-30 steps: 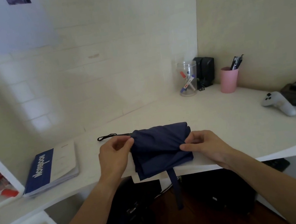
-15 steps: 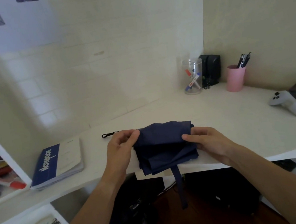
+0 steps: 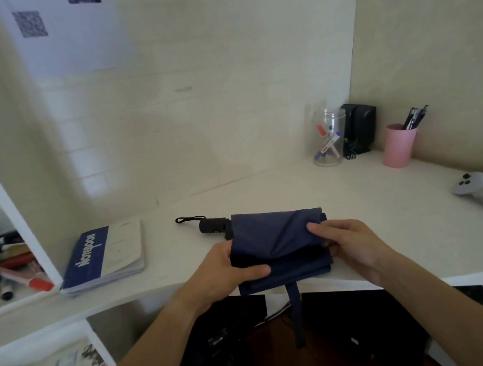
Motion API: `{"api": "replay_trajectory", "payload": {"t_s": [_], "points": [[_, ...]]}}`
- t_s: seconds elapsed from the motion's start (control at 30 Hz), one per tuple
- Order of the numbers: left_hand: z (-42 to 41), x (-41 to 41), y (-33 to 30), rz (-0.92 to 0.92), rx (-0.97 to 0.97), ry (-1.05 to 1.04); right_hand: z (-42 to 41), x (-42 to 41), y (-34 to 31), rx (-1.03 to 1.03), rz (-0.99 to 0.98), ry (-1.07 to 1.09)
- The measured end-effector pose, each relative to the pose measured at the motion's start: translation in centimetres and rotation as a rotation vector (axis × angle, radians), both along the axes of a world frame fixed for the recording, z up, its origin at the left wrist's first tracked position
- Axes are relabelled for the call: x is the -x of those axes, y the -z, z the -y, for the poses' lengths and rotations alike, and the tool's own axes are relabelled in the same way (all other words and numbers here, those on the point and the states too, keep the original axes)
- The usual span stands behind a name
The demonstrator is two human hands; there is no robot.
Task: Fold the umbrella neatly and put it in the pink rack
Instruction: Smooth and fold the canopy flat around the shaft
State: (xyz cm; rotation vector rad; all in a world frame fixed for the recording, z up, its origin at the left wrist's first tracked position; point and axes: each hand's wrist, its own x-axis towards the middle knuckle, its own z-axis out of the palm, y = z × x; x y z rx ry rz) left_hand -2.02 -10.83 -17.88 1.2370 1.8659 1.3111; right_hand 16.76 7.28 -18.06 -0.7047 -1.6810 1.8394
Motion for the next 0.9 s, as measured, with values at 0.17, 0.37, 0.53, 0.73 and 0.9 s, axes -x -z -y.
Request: {"api": "replay_trajectory", "payload": {"t_s": [0.17, 0.37, 0.53, 0.73, 0.9], "points": [[0.0, 0.9, 1.4, -0.198, 0.086, -0.087, -0.1, -0.4, -0.3, 0.04, -0.065, 0.002], [0.3, 1.1, 2.2, -0.266, 0.15, -0.128, 0.1, -0.7, -0.1, 0.009, 0.044, 0.024], [-0.2, 0.6, 1.2, 0.141, 0.126, -0.273, 0.0, -0.7, 0.0, 0.022, 0.1, -0.014], [-0.4, 0.1, 1.6, 0.047, 0.02, -0.354, -0.3, -1.3, 0.1, -0.088, 0.201, 0.033], [0.3, 0.0, 2.2, -0.056, -0.095, -0.334, -0.3, -1.9, 0.0, -0.135, 0.242, 0.103]]}}
